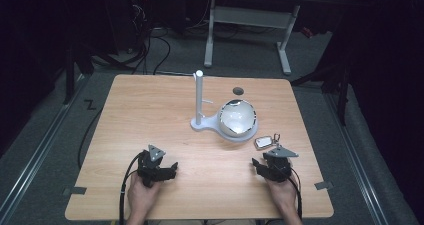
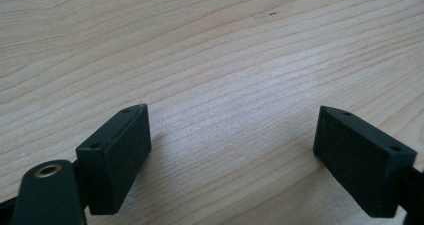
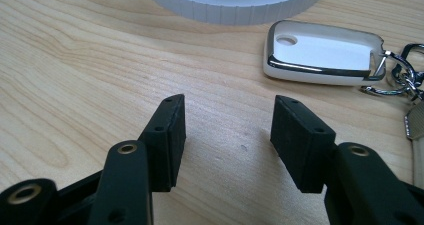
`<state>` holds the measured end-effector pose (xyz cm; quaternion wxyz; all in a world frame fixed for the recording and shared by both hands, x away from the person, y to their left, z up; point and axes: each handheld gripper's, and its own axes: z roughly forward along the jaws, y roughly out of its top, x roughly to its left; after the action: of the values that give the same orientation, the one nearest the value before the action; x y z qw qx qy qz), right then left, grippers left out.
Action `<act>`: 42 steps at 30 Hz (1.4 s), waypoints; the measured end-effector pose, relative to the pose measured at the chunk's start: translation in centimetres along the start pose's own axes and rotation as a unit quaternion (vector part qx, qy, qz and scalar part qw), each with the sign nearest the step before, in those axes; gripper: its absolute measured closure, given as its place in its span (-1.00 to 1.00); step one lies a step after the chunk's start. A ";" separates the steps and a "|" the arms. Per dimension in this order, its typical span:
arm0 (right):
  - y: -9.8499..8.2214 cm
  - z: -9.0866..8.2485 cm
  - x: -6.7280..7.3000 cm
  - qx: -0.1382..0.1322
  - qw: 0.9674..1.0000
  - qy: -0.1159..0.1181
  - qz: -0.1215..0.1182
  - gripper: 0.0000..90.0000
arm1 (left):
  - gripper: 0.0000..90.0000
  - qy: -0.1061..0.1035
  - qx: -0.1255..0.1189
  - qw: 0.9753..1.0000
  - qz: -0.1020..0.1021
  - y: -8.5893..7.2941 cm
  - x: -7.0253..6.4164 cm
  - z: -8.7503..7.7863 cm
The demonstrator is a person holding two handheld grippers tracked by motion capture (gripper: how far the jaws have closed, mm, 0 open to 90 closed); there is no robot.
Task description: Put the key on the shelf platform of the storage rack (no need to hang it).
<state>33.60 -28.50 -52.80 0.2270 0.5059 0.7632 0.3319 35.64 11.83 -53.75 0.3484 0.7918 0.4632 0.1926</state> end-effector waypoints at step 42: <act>-0.8 -3.2 -2.6 -0.042 0.998 0.004 0.043 0.07 | -0.65 0.000 0.000 1.000 0.000 0.0 0.0 0.0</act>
<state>31.91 -32.02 -51.24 0.2306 0.5267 0.7273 0.3747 35.63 11.83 -53.75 0.3482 0.7919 0.4631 0.1927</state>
